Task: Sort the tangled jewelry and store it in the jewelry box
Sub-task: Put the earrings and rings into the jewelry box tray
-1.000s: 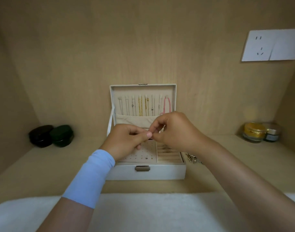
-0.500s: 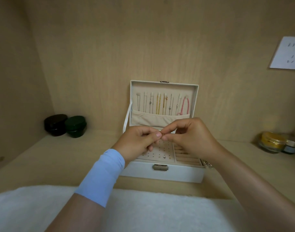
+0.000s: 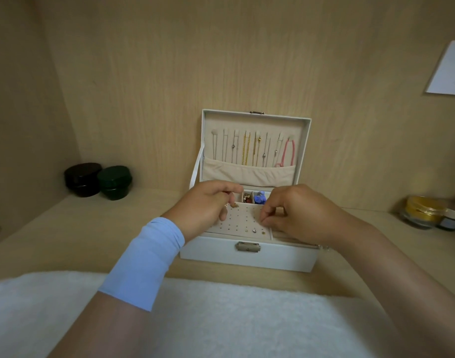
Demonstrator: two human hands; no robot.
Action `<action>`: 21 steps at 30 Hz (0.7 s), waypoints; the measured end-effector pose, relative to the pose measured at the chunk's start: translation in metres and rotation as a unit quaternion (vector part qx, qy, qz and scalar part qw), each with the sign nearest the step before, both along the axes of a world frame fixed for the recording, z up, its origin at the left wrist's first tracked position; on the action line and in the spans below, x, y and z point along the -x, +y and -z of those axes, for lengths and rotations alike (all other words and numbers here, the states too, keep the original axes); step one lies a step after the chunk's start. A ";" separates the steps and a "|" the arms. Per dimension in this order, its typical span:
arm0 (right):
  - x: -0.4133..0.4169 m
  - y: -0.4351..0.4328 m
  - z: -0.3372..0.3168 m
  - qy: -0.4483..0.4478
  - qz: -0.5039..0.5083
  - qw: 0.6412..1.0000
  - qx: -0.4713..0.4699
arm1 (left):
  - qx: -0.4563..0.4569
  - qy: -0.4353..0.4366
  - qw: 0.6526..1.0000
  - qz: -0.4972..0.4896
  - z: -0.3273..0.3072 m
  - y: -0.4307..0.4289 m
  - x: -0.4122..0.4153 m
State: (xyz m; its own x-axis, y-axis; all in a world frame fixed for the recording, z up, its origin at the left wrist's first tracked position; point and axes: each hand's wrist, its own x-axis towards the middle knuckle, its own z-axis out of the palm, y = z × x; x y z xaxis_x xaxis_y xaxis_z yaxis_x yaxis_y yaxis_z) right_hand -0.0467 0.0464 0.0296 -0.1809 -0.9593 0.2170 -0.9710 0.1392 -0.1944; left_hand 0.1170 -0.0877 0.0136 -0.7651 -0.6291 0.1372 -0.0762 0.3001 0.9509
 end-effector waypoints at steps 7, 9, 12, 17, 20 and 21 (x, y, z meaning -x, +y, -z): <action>-0.007 0.002 -0.001 0.028 0.003 1.000 0.001 | 0.024 0.022 0.999 0.000 0.007 -0.005 -0.003; -0.010 0.003 -0.002 0.048 0.008 0.999 0.001 | 0.022 0.028 0.999 -0.004 0.006 -0.002 -0.004; -0.010 0.004 -0.005 0.041 -0.001 0.998 -0.037 | 0.042 0.043 0.998 0.003 0.007 -0.001 -0.005; 0.002 0.002 -0.007 -0.094 0.004 0.996 -0.002 | 0.064 0.046 0.997 0.007 0.010 0.000 -0.005; 0.004 0.002 -0.011 -0.148 0.020 0.983 0.103 | 0.038 0.040 0.998 0.009 0.009 0.001 -0.005; 0.004 0.002 -0.012 -0.165 0.017 0.979 0.120 | 0.032 0.039 0.999 0.006 0.009 0.001 -0.004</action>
